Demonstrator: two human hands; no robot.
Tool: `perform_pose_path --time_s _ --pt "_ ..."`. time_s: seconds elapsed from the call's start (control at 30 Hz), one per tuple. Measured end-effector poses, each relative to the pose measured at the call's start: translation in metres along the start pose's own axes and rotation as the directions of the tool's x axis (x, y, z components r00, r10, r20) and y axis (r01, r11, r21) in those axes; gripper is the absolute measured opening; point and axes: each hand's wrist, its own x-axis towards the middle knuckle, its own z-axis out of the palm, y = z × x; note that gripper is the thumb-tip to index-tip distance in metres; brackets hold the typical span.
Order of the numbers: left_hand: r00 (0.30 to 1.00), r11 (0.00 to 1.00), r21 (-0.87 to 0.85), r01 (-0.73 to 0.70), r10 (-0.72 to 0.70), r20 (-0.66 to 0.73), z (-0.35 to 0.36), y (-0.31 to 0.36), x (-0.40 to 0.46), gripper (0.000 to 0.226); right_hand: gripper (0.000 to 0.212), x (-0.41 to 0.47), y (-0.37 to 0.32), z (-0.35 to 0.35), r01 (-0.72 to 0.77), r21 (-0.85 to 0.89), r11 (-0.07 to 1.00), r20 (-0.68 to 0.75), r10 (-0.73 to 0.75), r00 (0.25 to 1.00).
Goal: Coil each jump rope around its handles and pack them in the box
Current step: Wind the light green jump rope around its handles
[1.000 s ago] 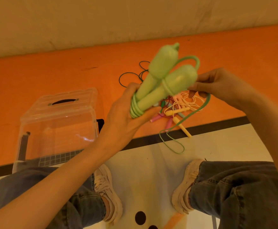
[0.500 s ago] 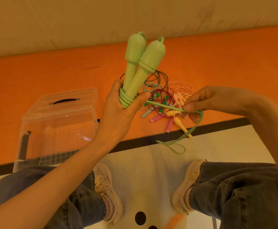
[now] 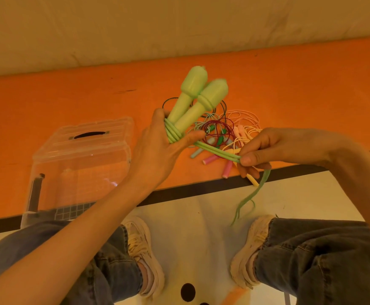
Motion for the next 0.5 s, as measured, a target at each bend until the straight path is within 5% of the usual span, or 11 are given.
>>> perform_pose_path --time_s 0.1,0.37,0.5 --pt "0.997 0.971 0.229 -0.066 0.056 0.049 0.000 0.002 -0.002 0.076 0.030 0.001 0.003 -0.001 0.012 0.015 1.000 0.059 -0.013 0.998" --pt "0.981 0.851 0.495 -0.179 0.113 0.160 -0.003 0.005 0.001 0.091 0.029 -0.002 0.003 -0.002 0.044 0.096 0.994 0.072 -0.051 0.996" --pt "0.976 0.781 0.585 -0.216 0.183 0.116 0.002 0.000 -0.002 0.078 0.030 0.003 0.001 0.007 0.044 0.132 0.990 0.114 -0.060 0.992"
